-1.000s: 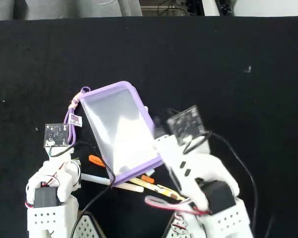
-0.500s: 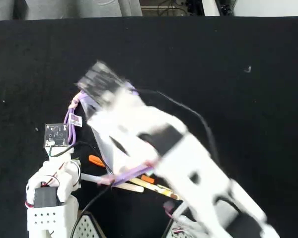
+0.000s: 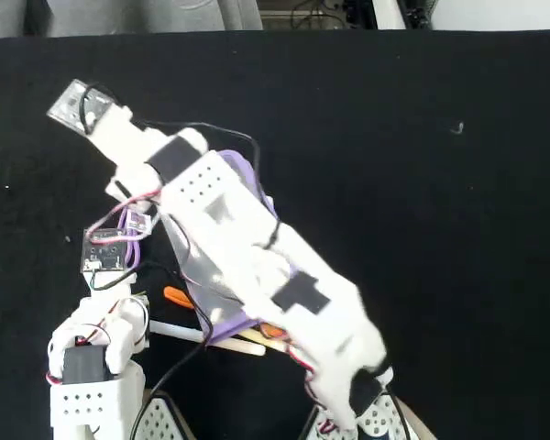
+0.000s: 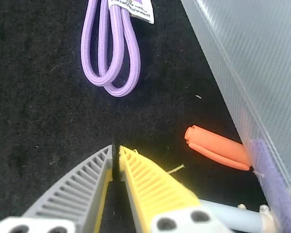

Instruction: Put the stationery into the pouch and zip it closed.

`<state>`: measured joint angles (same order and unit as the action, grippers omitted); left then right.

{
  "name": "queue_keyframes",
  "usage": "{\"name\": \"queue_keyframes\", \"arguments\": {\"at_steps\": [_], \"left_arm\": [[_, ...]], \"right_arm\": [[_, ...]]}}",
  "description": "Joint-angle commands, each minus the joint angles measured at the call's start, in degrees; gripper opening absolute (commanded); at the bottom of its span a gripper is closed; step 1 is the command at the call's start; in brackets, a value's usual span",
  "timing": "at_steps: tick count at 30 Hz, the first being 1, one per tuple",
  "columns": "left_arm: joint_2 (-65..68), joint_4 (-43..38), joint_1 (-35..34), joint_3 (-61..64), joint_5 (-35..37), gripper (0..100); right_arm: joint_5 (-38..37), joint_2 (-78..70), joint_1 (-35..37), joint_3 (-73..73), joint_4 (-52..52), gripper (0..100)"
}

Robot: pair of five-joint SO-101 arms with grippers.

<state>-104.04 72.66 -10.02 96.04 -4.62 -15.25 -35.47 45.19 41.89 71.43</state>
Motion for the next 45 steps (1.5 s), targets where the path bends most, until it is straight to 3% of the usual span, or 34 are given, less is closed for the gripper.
{"name": "queue_keyframes", "arguments": {"at_steps": [1,4,11,15,19,27,33,45], "left_arm": [[-0.26,0.26,-0.04,1.36,-0.35,3],[-0.26,0.26,-0.04,1.36,-0.35,3],[-0.26,0.26,-0.04,1.36,-0.35,3],[-0.26,0.26,-0.04,1.36,-0.35,3],[-0.26,0.26,-0.04,1.36,-0.35,3],[-0.26,0.26,-0.04,1.36,-0.35,3],[-0.26,0.26,-0.04,1.36,-0.35,3],[-0.26,0.26,-0.04,1.36,-0.35,3]], "right_arm": [[-0.35,-7.87,0.88,17.1,1.67,11.8],[2.29,-15.87,0.97,27.47,1.23,11.8],[17.41,-31.6,-0.62,47.6,0.44,11.8],[27.43,-36.18,-3.08,51.12,0.7,11.8],[29.63,-38.29,-4.84,50.95,0.62,11.8],[28.48,-41.01,-6.24,50.86,3.96,11.7],[16.35,-42.68,-6.68,50.86,10.29,11.7],[2.81,-42.51,-13.45,51.47,28.04,11.7]]}}
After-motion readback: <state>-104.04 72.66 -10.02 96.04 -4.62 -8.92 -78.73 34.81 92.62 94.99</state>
